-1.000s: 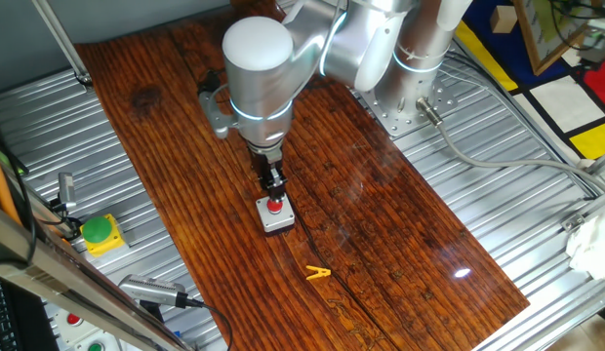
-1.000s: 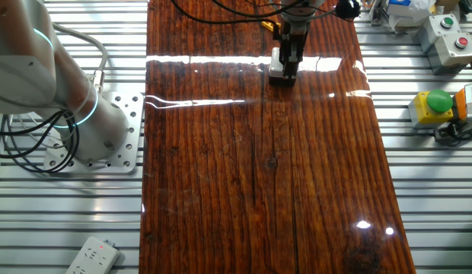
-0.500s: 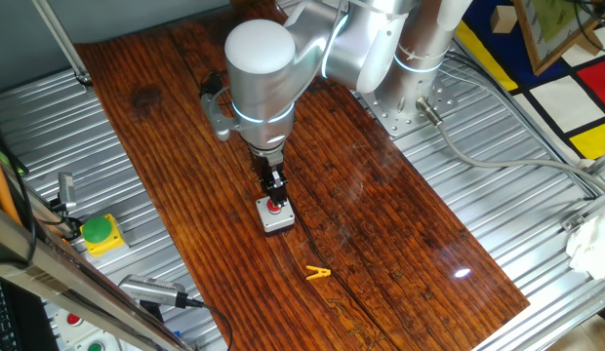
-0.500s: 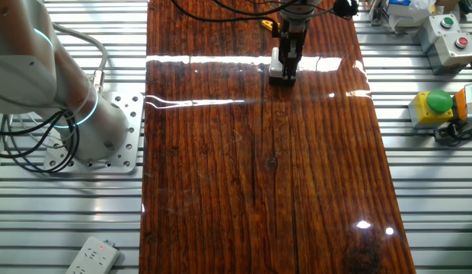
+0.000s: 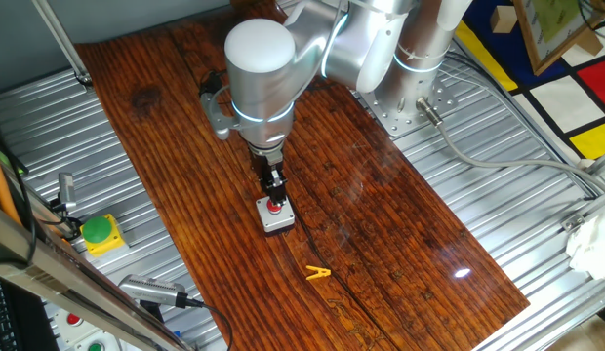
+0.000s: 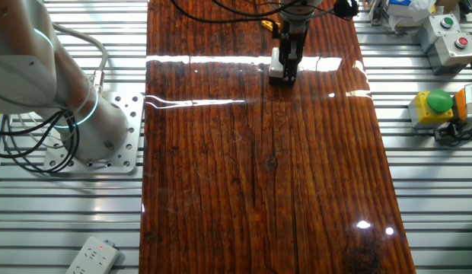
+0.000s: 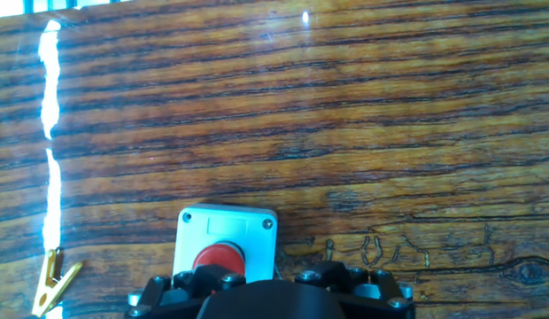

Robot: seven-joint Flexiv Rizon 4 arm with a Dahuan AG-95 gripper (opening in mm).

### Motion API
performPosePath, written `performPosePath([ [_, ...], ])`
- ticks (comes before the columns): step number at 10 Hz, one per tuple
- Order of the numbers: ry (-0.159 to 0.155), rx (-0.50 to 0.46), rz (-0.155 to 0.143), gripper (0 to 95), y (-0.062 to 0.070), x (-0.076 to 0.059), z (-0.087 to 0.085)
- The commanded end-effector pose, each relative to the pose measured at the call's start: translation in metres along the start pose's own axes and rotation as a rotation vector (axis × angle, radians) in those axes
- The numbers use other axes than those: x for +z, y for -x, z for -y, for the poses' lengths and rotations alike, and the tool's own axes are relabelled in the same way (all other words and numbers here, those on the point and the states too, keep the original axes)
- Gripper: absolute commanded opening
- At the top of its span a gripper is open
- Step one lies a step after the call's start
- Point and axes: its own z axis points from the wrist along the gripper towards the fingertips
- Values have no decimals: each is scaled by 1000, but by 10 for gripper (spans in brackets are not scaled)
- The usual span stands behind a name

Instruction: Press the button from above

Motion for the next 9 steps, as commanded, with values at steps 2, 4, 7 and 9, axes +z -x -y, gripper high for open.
performPosePath([
  [2,-2,1,3,760,2,2,1],
  [4,-2,-1,3,760,4,2,3],
  [7,-5,2,3,760,5,3,3],
  [9,-8,2,3,760,5,4,3],
])
